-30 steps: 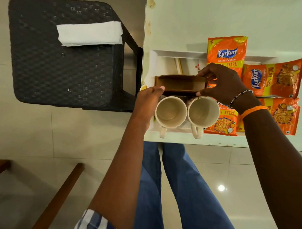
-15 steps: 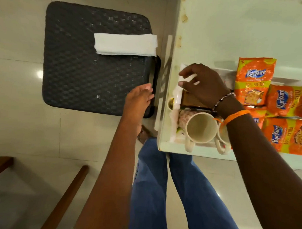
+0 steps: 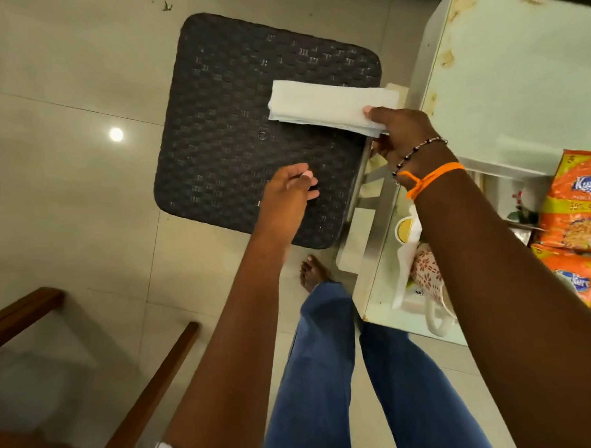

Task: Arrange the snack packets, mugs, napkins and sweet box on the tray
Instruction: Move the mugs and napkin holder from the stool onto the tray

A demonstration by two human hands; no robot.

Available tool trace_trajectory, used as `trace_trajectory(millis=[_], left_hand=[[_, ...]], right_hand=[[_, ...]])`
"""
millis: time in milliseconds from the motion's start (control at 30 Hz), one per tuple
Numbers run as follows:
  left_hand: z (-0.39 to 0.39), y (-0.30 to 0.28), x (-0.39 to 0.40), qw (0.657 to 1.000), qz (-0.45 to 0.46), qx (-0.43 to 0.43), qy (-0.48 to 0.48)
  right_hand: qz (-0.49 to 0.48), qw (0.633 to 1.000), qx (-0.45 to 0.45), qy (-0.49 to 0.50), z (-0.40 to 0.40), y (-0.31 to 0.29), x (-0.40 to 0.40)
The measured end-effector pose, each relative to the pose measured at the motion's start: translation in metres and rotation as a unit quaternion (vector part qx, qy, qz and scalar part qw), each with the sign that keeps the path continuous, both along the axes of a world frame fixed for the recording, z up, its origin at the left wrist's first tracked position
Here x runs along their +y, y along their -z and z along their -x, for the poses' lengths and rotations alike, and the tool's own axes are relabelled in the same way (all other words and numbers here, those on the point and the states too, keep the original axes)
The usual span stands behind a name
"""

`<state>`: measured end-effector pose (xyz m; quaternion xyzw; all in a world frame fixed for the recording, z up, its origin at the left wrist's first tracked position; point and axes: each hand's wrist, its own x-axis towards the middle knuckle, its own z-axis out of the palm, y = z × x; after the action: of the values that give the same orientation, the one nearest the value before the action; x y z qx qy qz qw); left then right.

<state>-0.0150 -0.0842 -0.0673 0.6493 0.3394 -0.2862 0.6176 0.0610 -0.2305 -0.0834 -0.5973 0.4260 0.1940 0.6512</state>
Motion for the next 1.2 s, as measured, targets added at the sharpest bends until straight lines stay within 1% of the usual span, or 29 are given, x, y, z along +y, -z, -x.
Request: trace_trajectory(millis=[100,133,200,267,400,467,567,700,800,867,967,1100,1200], left_hand=[[0.004,-0.005,-0.004,0.997,0.049,0.006,-0.052],[0.005,-0.007,-0.007,0.994,0.076,0.009,-0.076],[0.006,-0.010,-0.014,0.986,0.120,0.013,-0.112],[0.008,-0.012,-0.024,0.984,0.139,0.027,-0.113],[0.014,-0.018,-0.051,0.987,0.139,0.031,-0.070],[0.019,-0.021,-0.072,0.993,0.121,0.013,-0.006],[0.028,-0.022,-0.101,0.993,0.086,-0.022,0.083],[0.037,-0.016,-0.135,0.984,0.006,-0.089,0.151],[0.041,-0.011,-0.153,0.974,-0.041,-0.118,0.187],[0.042,-0.007,-0.160,0.970,-0.068,-0.129,0.194],[0.045,-0.001,-0.166,0.962,-0.098,-0.150,0.206],[0.054,0.004,-0.171,0.949,-0.109,-0.155,0.252],[0.060,0.005,-0.174,0.950,-0.117,-0.167,0.238]], right_hand=[[-0.123,0.986,-0.033,0.111,0.014,-0.016,-0.013],[-0.141,0.981,-0.039,0.130,0.022,-0.023,-0.021],[-0.141,0.982,-0.040,0.120,0.040,-0.032,-0.037],[-0.134,0.986,-0.030,0.095,0.061,-0.040,-0.058],[-0.089,0.995,-0.050,0.019,0.095,-0.046,-0.107],[-0.045,0.997,-0.057,-0.036,0.111,-0.050,-0.135],[0.059,0.993,-0.064,-0.082,0.136,-0.047,-0.170],[0.214,0.963,-0.094,-0.136,0.157,-0.040,-0.196],[0.297,0.930,-0.123,-0.178,0.167,-0.037,-0.208],[0.317,0.921,-0.123,-0.192,0.172,-0.033,-0.212],[0.313,0.925,-0.108,-0.188,0.175,-0.029,-0.218],[0.305,0.927,-0.099,-0.197,0.180,-0.022,-0.224],[0.302,0.922,-0.092,-0.224,0.182,-0.018,-0.229]])
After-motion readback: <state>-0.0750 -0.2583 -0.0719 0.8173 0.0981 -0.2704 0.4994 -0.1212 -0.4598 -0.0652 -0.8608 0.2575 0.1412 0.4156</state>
